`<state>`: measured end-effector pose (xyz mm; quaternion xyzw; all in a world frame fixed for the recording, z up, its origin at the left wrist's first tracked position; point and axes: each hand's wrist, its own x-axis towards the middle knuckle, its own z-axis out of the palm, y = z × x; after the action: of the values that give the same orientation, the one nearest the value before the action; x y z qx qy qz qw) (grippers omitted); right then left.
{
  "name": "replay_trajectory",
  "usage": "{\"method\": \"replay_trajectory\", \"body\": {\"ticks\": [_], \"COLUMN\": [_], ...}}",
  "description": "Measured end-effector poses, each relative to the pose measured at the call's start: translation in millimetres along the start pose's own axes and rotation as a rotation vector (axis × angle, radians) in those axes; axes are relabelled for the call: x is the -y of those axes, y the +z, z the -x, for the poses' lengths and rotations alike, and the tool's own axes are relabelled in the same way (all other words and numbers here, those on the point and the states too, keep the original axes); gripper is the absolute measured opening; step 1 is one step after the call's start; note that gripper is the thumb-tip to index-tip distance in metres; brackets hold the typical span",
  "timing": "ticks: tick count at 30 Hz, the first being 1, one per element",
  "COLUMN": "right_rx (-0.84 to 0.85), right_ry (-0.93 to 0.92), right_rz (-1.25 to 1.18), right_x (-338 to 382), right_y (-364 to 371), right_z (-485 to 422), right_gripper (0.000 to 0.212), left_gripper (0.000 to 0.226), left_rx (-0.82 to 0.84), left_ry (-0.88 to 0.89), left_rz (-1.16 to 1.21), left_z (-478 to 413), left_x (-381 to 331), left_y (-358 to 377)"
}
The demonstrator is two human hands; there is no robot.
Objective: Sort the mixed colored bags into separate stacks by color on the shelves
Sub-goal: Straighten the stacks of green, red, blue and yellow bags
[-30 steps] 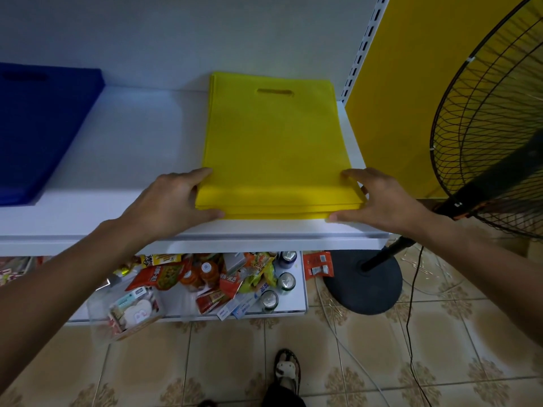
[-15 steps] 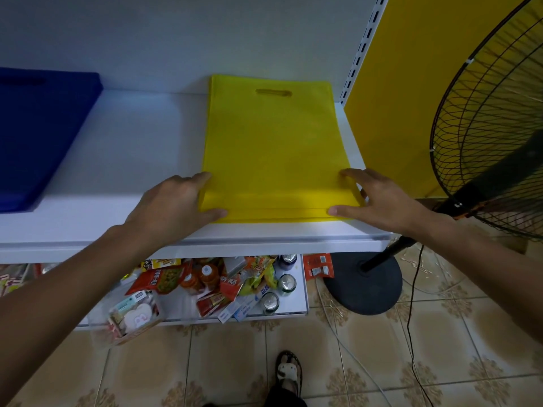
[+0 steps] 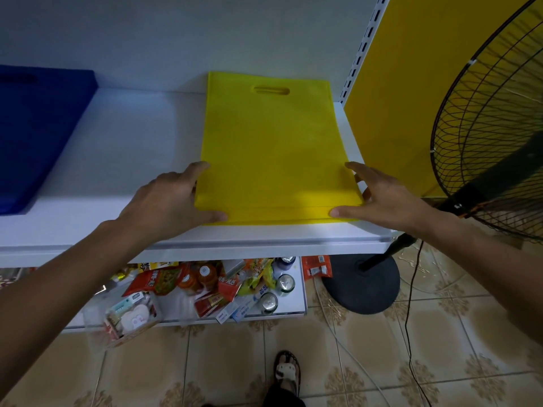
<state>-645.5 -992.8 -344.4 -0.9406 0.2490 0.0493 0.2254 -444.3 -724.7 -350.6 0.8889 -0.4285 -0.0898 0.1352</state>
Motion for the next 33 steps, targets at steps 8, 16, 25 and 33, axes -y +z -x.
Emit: {"method": "replay_trajectory", "body": {"ticks": [8, 16, 25, 33], "right_rx": [0.018, -0.055, -0.221, -0.189], "right_ry": [0.008, -0.065, -0.153, -0.045], "right_rz": [-0.049, 0.036, 0.381, 0.048], "right_x": [0.6, -1.9, 0.7, 0.4], "right_y": [-2.4, 0.2, 0.0, -5.3], "right_z": [-0.6, 0.5, 13.7, 8.4], "right_gripper": [0.100, 0.094, 0.091, 0.086], "left_gripper": [0.106, 0.085, 0.083, 0.104], "left_rx": [0.028, -0.048, -0.009, 0.001], "left_ry": [0.008, 0.015, 0.009, 0.008], "left_rz": [0.018, -0.063, -0.213, -0.186], "left_z": [-0.5, 1.7, 7.9, 6.3], "left_x": [2.8, -2.4, -8.2, -5.5], "left_y": [-3.2, -0.9, -6.0, -5.5]}}
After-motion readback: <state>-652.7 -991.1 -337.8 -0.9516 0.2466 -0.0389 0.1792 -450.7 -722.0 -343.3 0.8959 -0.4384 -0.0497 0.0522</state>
